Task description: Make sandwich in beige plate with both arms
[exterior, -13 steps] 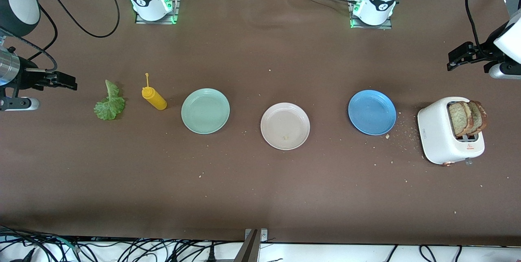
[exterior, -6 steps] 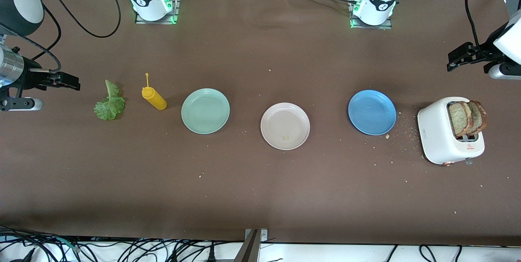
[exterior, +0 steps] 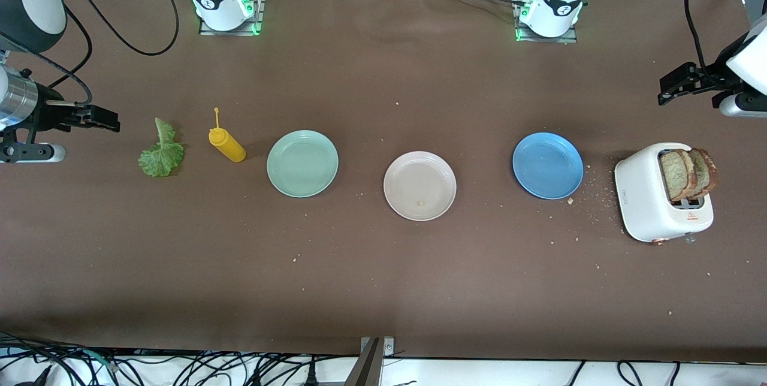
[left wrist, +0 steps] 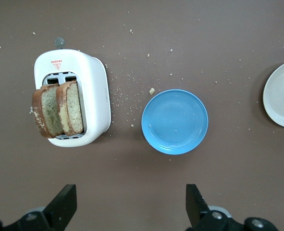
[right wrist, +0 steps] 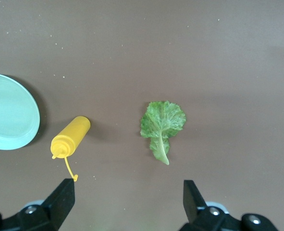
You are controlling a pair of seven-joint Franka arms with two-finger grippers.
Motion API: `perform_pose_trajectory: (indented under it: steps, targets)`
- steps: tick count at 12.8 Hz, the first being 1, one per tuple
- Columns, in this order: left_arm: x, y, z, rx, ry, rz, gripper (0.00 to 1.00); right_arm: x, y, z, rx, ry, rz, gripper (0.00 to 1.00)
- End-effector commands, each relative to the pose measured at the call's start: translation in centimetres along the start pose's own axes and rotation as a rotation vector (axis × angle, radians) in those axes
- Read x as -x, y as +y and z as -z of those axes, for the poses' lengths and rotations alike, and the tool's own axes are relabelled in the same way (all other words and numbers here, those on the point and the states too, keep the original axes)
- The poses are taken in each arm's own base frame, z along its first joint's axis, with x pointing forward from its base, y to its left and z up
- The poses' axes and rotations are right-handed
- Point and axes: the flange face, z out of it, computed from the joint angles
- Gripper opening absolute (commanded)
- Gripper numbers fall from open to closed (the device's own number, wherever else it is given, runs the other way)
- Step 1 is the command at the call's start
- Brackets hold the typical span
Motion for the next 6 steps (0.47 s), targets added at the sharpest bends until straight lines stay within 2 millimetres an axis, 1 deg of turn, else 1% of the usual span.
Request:
perform_pose_trajectory:
  steps: [1, 4, 6]
  targets:
    - [-0.18, -0.19, 0.29, 0.01, 0.009, -0.02, 1.0, 0.64, -0.37, 0.34, 0.002, -0.011, 0.005, 1.0]
    - [-0.2, -0.2, 0.3, 0.01, 0.011, -0.022, 1.0, 0.64, -0.38, 0.27, 0.002, -0.012, 0.005, 1.0]
    - [-0.53, -0.33, -0.2, 0.003, 0.021, -0.021, 1.0, 0.86, -0.4, 0.1, 0.0, -0.032, 0.005, 1.0]
